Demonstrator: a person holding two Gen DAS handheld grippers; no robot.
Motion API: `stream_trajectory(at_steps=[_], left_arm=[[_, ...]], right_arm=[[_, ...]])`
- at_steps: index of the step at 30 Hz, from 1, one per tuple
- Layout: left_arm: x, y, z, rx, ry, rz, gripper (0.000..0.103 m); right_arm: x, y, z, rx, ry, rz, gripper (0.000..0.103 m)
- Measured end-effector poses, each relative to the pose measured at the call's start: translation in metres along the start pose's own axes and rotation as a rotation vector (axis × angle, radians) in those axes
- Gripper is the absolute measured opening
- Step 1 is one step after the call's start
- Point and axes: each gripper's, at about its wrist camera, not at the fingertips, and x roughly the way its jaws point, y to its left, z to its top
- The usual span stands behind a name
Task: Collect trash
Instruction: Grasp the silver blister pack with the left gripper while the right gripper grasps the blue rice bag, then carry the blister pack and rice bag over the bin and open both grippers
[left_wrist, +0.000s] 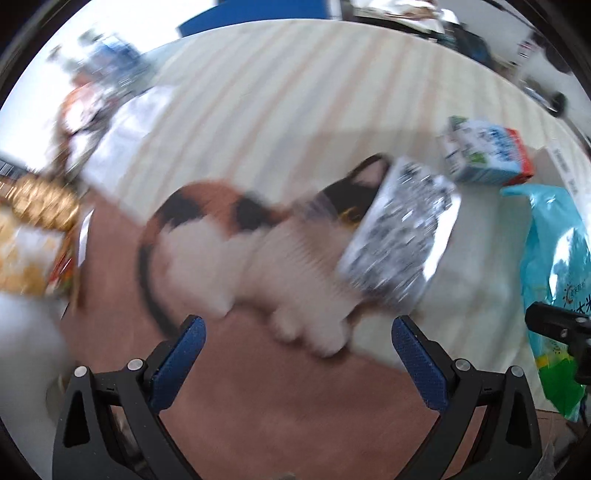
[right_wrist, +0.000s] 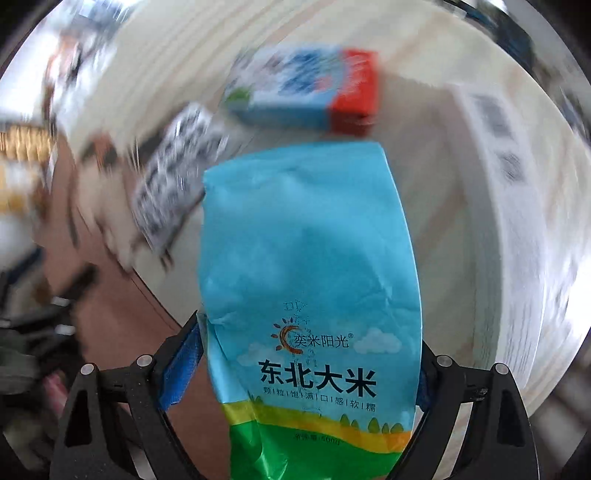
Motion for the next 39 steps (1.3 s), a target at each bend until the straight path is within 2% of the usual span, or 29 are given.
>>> stream_trajectory(at_steps=[6, 11, 13, 14, 15, 16, 20, 23, 25, 28, 32, 36, 39], left_arm=[[0.019, -0.040, 0.042, 0.175, 0.031, -0.068, 0.102], [0.027, -0.079, 0.052, 0.347, 0.046, -0.081, 0.102], [0.032, -0.088, 0.050, 0.376, 0.063, -0.071, 0.090], [0.031, -0.086, 0.050, 0.361, 0.060, -0.101, 0.080], [0.030, -0.083, 0.049, 0.330, 0.076, -0.151, 0.066], [0.030, -0.079, 0.047, 0.296, 0.086, -0.191, 0.063], [0.030, -0.060, 0.033, 0.157, 0.104, -0.182, 0.063], [0.032, -0.035, 0.012, -0.016, 0.137, -0.194, 0.063], [0.032, -0.015, -0.015, -0.142, 0.160, -0.192, 0.063], [0.033, 0.006, -0.054, -0.263, 0.175, -0.168, 0.063], [0.030, 0.011, -0.076, -0.298, 0.146, -0.165, 0.063], [0.030, 0.011, -0.074, -0.284, 0.148, -0.159, 0.065], [0.032, 0.012, -0.067, -0.280, 0.146, -0.158, 0.065]], right_arm=[[-0.016, -0.040, 0.019, 0.236, -0.089, 0.029, 0.093], [-0.020, -0.044, 0.016, 0.261, -0.111, 0.005, 0.093], [-0.022, -0.044, 0.017, 0.265, -0.116, -0.002, 0.093], [-0.022, -0.043, 0.018, 0.268, -0.117, -0.002, 0.093], [-0.022, -0.042, 0.015, 0.268, -0.116, 0.000, 0.093], [-0.022, -0.040, 0.013, 0.268, -0.117, 0.000, 0.093], [-0.027, -0.039, 0.012, 0.262, -0.114, 0.006, 0.093], [-0.020, -0.034, 0.012, 0.244, -0.112, 0.014, 0.093], [-0.020, -0.031, 0.009, 0.222, -0.107, 0.020, 0.093], [-0.009, -0.019, -0.001, 0.173, -0.080, 0.017, 0.093], [0.017, -0.006, -0.011, 0.113, -0.019, -0.021, 0.093], [0.042, -0.001, -0.016, 0.095, 0.053, -0.067, 0.094], [0.045, 0.006, -0.018, 0.068, 0.050, -0.090, 0.096]])
